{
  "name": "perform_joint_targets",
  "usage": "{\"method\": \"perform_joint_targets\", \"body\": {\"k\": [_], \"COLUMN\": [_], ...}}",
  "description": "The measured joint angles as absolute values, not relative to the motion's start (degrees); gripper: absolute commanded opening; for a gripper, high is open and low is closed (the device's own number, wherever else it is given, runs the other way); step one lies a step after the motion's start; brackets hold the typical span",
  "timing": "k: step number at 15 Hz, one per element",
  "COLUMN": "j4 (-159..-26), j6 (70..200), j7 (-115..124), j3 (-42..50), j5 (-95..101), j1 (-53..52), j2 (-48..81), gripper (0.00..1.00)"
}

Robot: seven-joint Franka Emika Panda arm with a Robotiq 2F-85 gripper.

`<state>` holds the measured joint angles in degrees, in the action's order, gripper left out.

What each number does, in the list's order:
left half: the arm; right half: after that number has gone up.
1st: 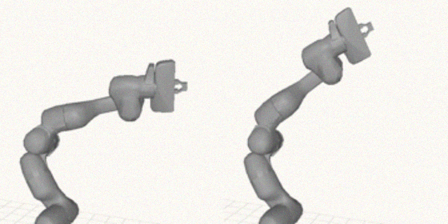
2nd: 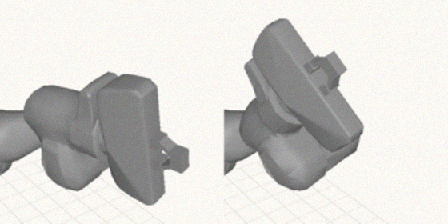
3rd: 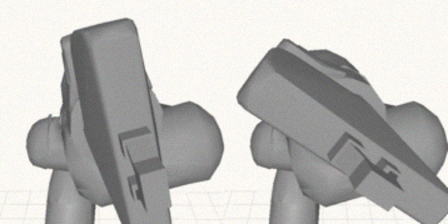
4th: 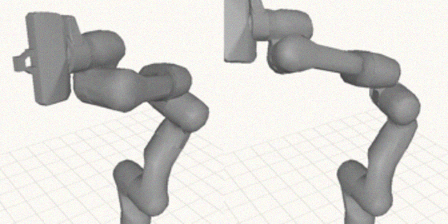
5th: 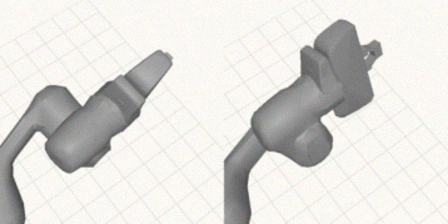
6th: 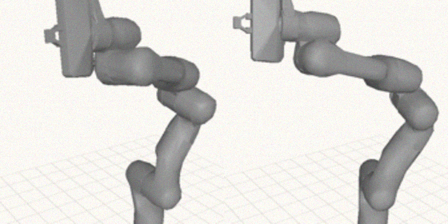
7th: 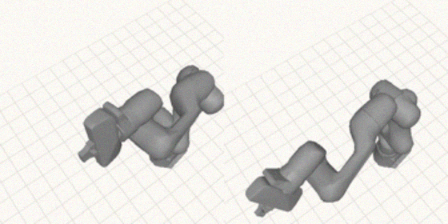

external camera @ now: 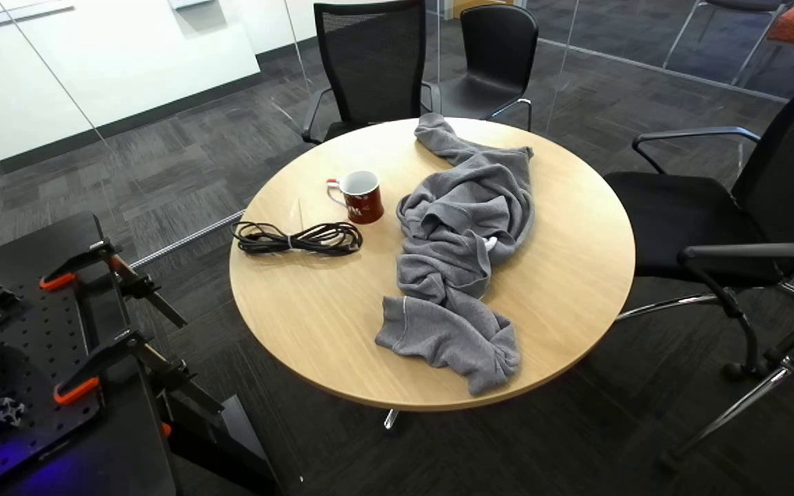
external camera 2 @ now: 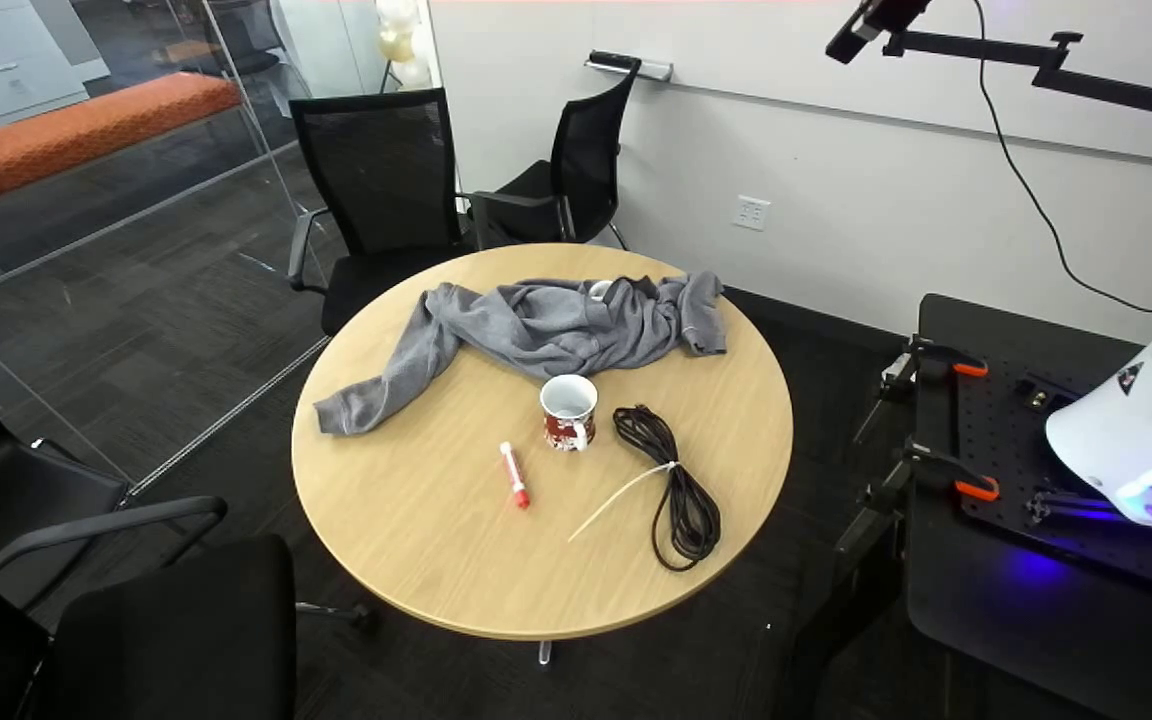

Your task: Put the marker in the mug

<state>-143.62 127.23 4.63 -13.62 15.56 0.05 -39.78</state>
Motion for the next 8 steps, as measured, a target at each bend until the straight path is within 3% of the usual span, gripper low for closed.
{"method": "perform_joint_targets", "body": {"k": [8], "j4": [-137.39], "j6": [130.16], "j7": [-9.01], "j3": [-11.12], "j5": [18.09], "j1": [-2.64], "j2": [-25.27], "gripper": [1.0]}}
